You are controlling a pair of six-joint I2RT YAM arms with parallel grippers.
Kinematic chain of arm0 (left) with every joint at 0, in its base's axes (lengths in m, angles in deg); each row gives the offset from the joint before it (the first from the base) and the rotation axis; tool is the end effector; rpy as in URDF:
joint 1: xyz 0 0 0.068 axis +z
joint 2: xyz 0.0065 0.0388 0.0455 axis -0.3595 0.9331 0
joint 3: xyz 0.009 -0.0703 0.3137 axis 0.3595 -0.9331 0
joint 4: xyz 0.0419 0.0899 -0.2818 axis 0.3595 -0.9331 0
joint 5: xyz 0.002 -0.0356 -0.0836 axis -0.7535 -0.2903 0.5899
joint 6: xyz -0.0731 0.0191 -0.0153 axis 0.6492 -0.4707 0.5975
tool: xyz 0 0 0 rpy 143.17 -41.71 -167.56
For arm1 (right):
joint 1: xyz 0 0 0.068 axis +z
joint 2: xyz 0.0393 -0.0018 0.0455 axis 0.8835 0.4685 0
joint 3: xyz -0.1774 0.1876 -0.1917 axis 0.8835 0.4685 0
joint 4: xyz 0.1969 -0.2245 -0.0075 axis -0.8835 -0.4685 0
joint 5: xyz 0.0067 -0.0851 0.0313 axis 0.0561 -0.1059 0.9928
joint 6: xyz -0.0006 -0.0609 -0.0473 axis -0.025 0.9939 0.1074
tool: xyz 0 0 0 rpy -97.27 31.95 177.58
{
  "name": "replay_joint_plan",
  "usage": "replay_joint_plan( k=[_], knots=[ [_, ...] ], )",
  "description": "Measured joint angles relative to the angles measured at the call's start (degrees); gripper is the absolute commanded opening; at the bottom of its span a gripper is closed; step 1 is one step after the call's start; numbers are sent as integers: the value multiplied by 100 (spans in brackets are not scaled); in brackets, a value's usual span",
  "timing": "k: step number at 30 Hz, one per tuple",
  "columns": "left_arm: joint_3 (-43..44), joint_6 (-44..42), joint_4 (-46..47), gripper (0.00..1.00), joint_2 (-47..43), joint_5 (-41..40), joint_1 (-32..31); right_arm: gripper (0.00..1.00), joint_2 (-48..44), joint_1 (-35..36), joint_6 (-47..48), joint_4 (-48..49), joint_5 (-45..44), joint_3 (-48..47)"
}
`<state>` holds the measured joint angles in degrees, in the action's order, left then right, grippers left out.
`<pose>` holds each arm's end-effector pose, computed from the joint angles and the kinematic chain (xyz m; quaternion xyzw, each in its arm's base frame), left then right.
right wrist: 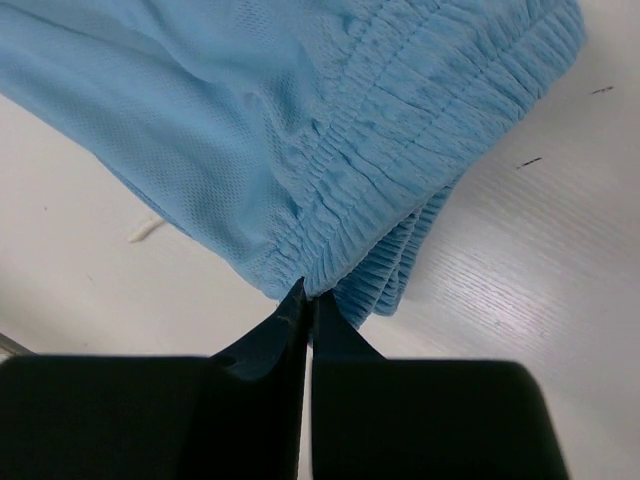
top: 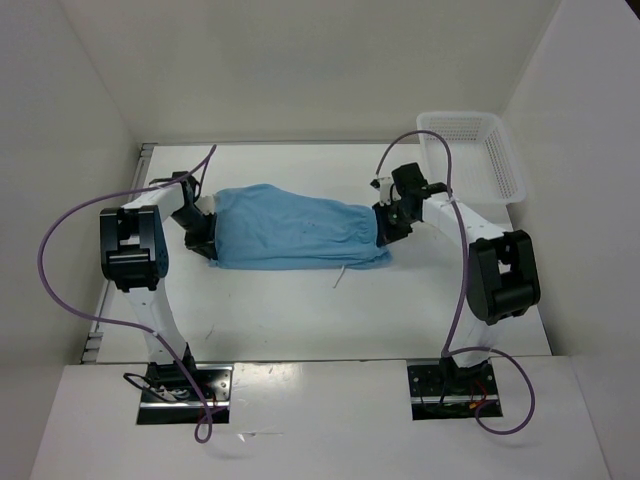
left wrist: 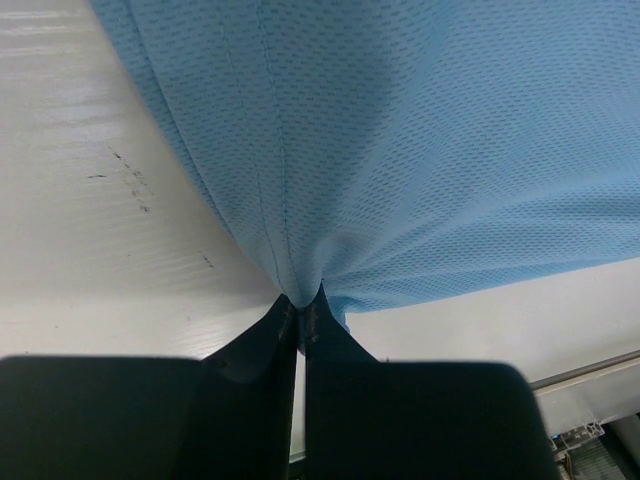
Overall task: Fold and stack the shorts
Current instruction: Fold the shorts
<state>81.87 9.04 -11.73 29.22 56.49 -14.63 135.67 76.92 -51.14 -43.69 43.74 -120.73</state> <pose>0.4362 0.0329 0.1443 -0.0534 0.9900 -0.1213 0.0478 0.3811 0.1213 0.2180 -0.1869 0.9483 0.1677 0.1942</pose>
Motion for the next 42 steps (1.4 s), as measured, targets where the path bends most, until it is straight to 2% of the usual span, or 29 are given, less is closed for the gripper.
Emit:
replay_joint_plan(
  k=[8, 9, 10, 11, 12, 13, 19, 22, 23, 25, 28, 32, 35, 36, 37, 38, 42],
  knots=[
    [76, -4, -22, 0, 0, -122, -28, 0, 2, -9, 623, -763, 63, -173],
    [76, -2, -31, 0, 0, -129, -28, 3, 7, -13, 658, -767, 46, -116],
    [76, -4, -39, 0, 0, -131, -28, 32, 28, -17, 660, -772, -2, -59],
    [76, -4, -55, 0, 0, -133, -28, 48, 85, -20, 656, -767, -50, -9],
    [76, -4, -63, 0, 0, -142, -31, 58, 157, -26, 629, -765, -127, 17],
    [76, -4, -70, 0, 0, -149, -31, 72, 264, -42, 634, -745, -216, 42],
    [76, -4, -87, 0, 0, -146, -31, 75, 804, -267, 623, -713, -321, -20],
    [70, -4, -87, 1, 0, -146, -31, 62, 909, -289, 619, -728, -144, -125],
    [63, -4, -87, 1, 0, -146, -31, 54, 944, -291, 623, -723, -68, -155],
    [61, -4, -94, 1, 0, -146, -31, 50, 1005, -291, 612, -717, 109, -199],
    [61, -7, -101, 1, 0, -149, -31, 50, 1056, -291, 623, -699, 337, -212],
    [57, -7, -103, 1, 0, -146, -31, 42, 1145, -334, 627, -669, 616, -225],
    [26, -7, -107, 1, 0, -142, -31, 26, 1145, -339, 616, -610, 780, -162],
    [26, -7, -109, 2, 0, -140, -31, 10, 1145, -339, 608, -590, 831, -146],
    [26, -7, -109, 2, 0, -140, -28, 3, 1139, -341, 599, -562, 876, -127],
    [26, -7, -114, 2, 0, -136, -28, 0, 1134, -343, 579, -531, 903, -111],
    [24, -7, -129, 2, 2, -116, -28, 0, 1126, -348, 494, -501, 892, -107]
  ],
)
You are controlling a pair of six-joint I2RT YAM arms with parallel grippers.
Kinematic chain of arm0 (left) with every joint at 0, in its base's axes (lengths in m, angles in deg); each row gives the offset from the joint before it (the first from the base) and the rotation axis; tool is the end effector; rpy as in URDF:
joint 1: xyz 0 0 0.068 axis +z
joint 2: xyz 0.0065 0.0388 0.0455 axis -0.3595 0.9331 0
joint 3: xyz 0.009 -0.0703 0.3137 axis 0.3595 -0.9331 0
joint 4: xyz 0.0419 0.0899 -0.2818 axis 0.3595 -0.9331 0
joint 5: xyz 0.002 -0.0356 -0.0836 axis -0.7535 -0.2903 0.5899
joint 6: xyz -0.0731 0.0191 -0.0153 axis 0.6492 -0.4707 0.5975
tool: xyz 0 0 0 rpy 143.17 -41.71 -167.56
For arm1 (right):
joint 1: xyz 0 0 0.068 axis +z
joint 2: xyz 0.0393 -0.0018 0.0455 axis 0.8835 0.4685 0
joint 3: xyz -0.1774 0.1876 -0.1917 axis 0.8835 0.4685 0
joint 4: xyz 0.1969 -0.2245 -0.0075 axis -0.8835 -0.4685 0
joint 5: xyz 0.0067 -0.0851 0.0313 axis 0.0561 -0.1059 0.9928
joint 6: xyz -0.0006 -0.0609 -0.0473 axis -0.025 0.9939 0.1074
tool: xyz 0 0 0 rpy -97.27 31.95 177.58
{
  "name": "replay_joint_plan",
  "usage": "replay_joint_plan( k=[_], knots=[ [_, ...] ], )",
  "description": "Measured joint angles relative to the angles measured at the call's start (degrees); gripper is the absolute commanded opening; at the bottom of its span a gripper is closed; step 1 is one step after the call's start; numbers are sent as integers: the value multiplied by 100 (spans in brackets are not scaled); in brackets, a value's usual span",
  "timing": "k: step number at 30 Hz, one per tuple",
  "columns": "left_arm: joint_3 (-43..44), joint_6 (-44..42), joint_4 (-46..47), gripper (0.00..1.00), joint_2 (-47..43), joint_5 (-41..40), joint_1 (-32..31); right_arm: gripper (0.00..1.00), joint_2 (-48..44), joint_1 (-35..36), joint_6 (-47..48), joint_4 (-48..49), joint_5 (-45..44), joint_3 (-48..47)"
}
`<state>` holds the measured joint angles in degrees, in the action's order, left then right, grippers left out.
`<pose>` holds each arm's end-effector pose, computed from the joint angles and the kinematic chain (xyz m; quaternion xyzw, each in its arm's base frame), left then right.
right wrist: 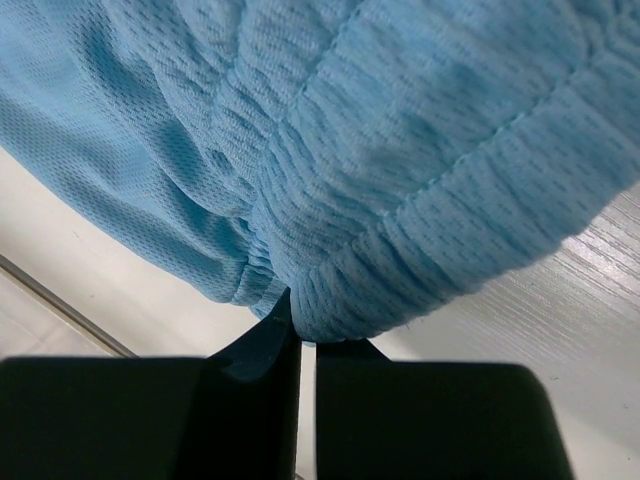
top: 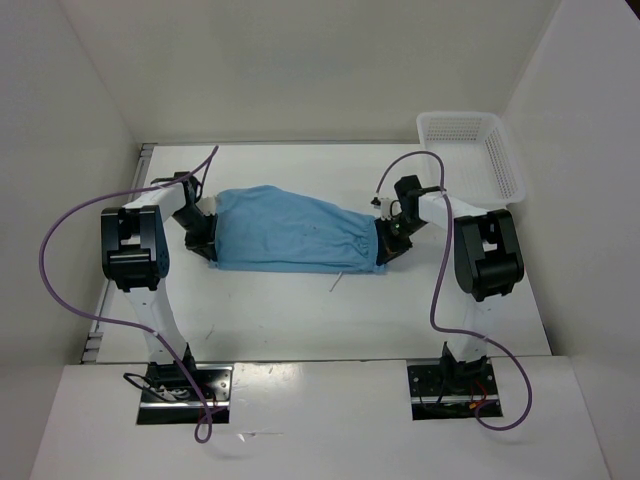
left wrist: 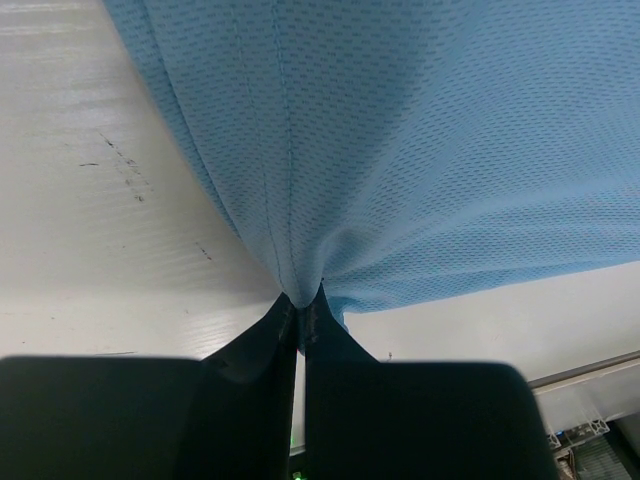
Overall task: Fold and stack the shorts
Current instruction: Fold the shorts
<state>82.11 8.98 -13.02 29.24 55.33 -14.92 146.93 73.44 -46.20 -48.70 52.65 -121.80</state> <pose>0.4343 0.0318 0.1448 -0.0519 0.9916 -0.1119 0.0378 0.3915 0.1083 0.1487 -0.1863 0.9527 0.2288 0.0733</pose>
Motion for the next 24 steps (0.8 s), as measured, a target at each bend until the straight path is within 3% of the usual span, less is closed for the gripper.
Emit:
replay_joint_plan(
  k=[4, 8, 12, 17, 21, 24],
  knots=[
    [0, 0, -7, 6, 0, 13, 0, 0, -2, -2, -11, -17, -85, -94],
    [0, -20, -48, 53, 0, 22, -2, 0, -4, -2, 138, 24, -409, -435],
    [15, -9, -179, 64, -111, -57, -2, 0, -142, -2, 247, 94, -518, -511],
    [431, -4, -474, 68, -507, -254, 87, 0, -256, -2, 289, 114, -560, -479],
    [1528, 0, -557, 70, -798, -166, 55, 0, -262, -2, 332, 107, -625, -483],
    [2343, 0, -444, 70, -780, -131, -369, 0, -282, -2, 363, 107, -649, -509]
  ],
)
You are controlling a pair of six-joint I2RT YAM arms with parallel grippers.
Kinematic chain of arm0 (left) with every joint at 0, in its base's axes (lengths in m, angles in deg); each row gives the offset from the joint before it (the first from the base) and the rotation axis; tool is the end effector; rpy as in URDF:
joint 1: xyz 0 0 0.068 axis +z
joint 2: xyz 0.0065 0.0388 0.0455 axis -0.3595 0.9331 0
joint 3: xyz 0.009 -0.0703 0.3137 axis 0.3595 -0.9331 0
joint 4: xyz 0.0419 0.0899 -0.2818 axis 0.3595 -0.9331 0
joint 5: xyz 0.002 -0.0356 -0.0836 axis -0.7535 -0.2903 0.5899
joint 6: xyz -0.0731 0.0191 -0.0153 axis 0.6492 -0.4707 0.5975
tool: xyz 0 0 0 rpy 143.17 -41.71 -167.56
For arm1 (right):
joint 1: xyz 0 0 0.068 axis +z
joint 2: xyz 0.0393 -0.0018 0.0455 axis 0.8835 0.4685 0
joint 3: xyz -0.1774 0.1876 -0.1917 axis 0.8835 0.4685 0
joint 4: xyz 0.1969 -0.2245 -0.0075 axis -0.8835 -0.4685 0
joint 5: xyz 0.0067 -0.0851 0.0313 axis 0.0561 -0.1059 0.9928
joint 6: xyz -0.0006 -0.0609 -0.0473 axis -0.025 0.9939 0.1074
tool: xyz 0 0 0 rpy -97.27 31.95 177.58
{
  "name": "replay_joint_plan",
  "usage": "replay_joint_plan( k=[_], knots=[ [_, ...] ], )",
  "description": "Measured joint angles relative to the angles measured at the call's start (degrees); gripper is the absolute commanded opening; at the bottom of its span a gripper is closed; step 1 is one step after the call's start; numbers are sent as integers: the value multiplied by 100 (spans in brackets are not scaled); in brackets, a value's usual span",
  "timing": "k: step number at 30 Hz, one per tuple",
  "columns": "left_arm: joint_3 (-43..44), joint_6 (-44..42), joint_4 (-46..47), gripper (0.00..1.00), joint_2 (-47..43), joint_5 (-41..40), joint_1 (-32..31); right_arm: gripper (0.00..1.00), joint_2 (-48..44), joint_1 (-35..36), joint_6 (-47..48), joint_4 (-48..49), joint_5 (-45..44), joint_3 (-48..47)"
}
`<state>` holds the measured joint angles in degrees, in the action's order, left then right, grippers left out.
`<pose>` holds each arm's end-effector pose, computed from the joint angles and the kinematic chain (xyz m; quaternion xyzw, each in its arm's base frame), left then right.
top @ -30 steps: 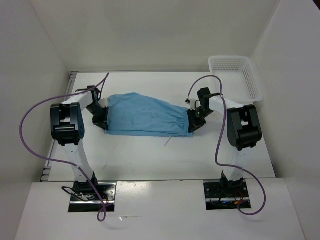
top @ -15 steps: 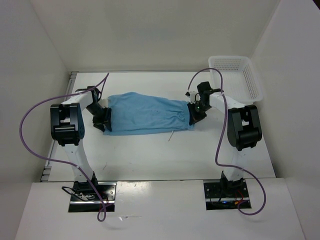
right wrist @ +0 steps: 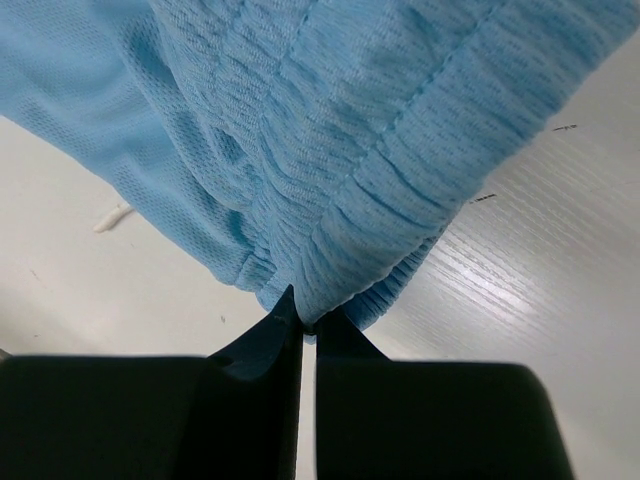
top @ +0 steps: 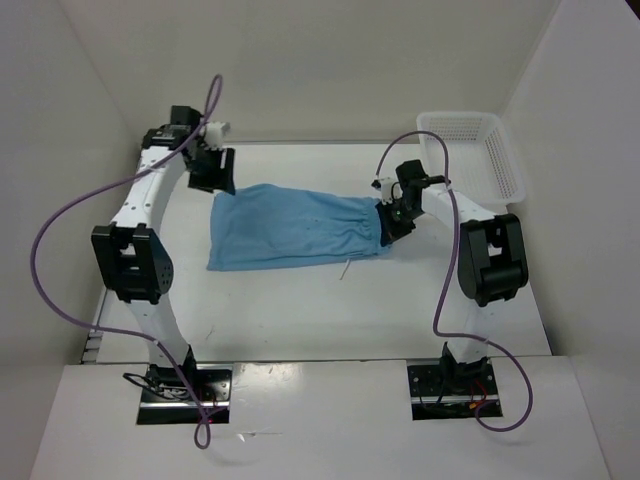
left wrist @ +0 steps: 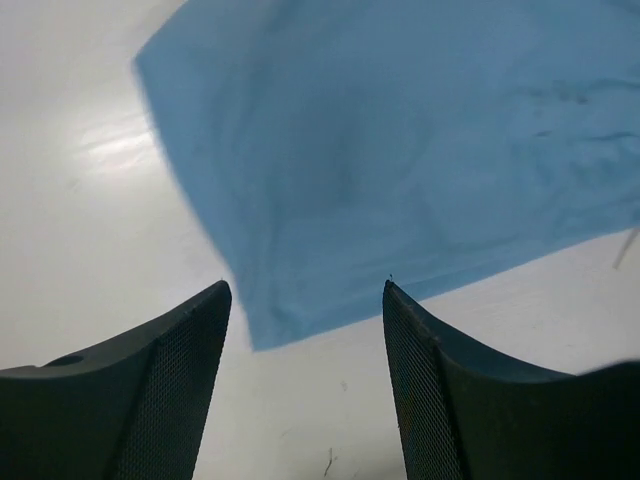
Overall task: Fold and stack the shorts
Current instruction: Fold the shorts
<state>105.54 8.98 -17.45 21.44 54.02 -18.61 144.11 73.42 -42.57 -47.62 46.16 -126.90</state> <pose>0.4769 0.0070 0.3347 0.0041 0.9601 -0.0938 0.2635 0.4144 0.1058 0.1927 -0.2254 0.9465 0.1688 0.1578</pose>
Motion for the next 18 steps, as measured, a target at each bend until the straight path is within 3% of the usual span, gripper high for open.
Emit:
replay_joint_plan(
  k=[8, 18],
  knots=[
    [562, -7, 262, 70, 1392, 170, -1906, 0, -155, 0, 103, -9, -94, -146],
    [1436, -2, 275, 74, 2771, 195, -2568, 0, -688, -109, 203, -140, -164, -267]
  ],
)
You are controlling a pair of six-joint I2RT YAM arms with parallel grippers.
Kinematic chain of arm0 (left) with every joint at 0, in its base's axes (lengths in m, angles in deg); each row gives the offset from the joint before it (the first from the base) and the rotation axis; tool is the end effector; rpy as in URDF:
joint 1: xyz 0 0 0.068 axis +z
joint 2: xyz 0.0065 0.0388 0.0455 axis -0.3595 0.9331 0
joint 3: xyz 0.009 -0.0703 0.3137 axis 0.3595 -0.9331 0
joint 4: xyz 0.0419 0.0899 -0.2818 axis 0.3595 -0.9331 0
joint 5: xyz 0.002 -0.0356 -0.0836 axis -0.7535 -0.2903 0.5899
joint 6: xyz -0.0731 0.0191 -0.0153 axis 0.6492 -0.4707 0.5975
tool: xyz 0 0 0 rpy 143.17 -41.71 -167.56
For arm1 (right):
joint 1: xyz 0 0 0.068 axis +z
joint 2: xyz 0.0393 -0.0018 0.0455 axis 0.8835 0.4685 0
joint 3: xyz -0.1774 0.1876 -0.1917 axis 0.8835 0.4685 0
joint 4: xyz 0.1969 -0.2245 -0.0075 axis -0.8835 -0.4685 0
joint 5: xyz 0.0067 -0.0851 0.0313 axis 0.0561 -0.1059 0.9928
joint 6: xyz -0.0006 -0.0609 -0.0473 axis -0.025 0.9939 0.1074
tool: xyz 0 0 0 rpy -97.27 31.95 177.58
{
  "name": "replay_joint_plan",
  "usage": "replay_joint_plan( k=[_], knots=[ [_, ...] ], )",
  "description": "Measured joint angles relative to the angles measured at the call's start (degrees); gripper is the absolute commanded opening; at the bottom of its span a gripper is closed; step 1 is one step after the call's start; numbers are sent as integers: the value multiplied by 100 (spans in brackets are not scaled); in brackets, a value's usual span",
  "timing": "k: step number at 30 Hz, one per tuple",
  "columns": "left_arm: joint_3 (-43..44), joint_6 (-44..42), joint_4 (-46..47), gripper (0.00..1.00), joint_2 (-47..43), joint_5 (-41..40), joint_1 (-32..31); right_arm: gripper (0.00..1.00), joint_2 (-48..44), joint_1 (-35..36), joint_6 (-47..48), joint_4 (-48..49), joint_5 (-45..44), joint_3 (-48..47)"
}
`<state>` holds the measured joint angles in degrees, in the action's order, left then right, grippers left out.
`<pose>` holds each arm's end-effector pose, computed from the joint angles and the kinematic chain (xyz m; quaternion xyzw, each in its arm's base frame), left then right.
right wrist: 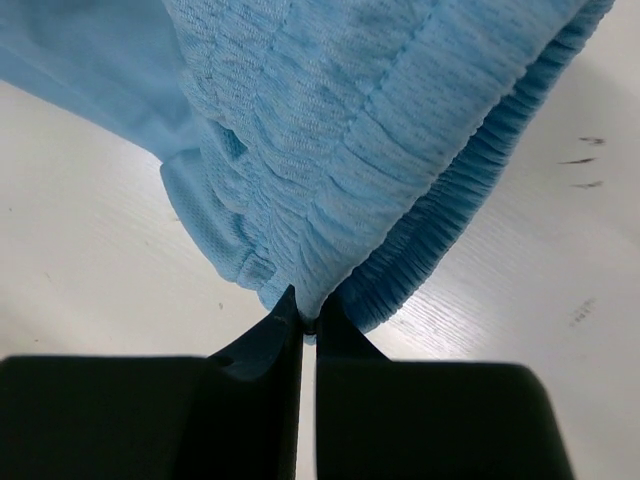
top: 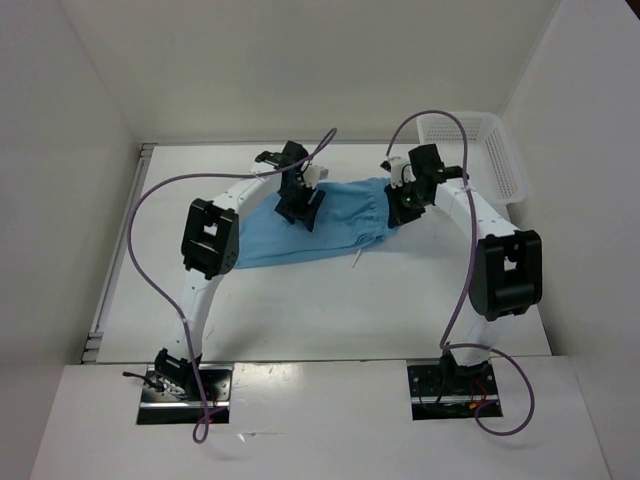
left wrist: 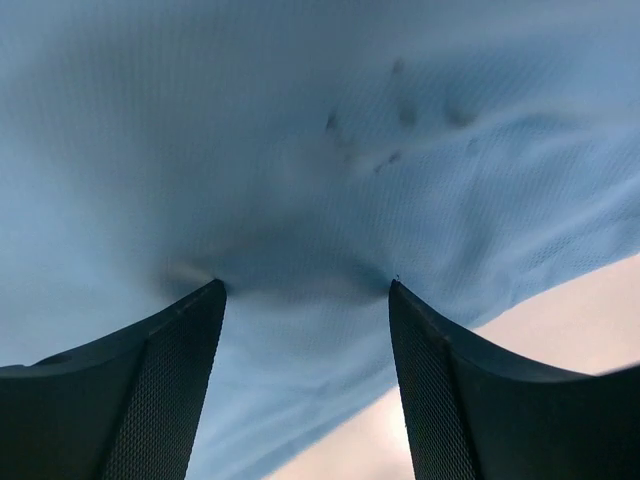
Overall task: Fold and stack the shorts
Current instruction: Fold the shorts
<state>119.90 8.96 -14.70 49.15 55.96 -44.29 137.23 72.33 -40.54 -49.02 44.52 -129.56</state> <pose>0.5293 -0.2441 0.1765 0.2149 0.9543 -0.1499 0.1441 0.4097 0.0949 0.2549 -0.2393 0.9317 0.1460 0.2309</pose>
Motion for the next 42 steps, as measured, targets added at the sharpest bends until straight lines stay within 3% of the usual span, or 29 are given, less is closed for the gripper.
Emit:
replay_joint_plan(
  k=[5, 12, 18, 22, 30, 35, 39, 42],
  knots=[
    [990, -2, 229, 74, 577, 415, -282, 0, -258, -284, 9, -125, 24, -363],
    [2188, -2, 260, 75, 1408, 1609, -909, 0, -490, -389, -31, -452, 94, -1198],
    [2463, 0, 216, 75, 1517, 2081, -1231, 0, -269, -389, 170, -1198, 164, -2387],
    [1939, 0, 216, 75, 1185, 2081, -883, 0, 190, -299, 555, -1663, 149, -2970],
    [-24, 9, 310, 79, -354, 1521, 603, 0, 592, 50, 1547, -2638, -133, -3021],
    [-260, 2, 382, 79, -387, 1117, 531, 0, 612, 201, 1921, -2951, -514, -3040],
    [-267, 0, 417, 79, -35, 1137, 317, 0, 726, 732, 2184, -3032, -855, -3224],
    [-107, 13, 411, 66, 129, 1204, 299, 0, 881, 1226, 2306, -3045, -1005, -3331]
  ],
)
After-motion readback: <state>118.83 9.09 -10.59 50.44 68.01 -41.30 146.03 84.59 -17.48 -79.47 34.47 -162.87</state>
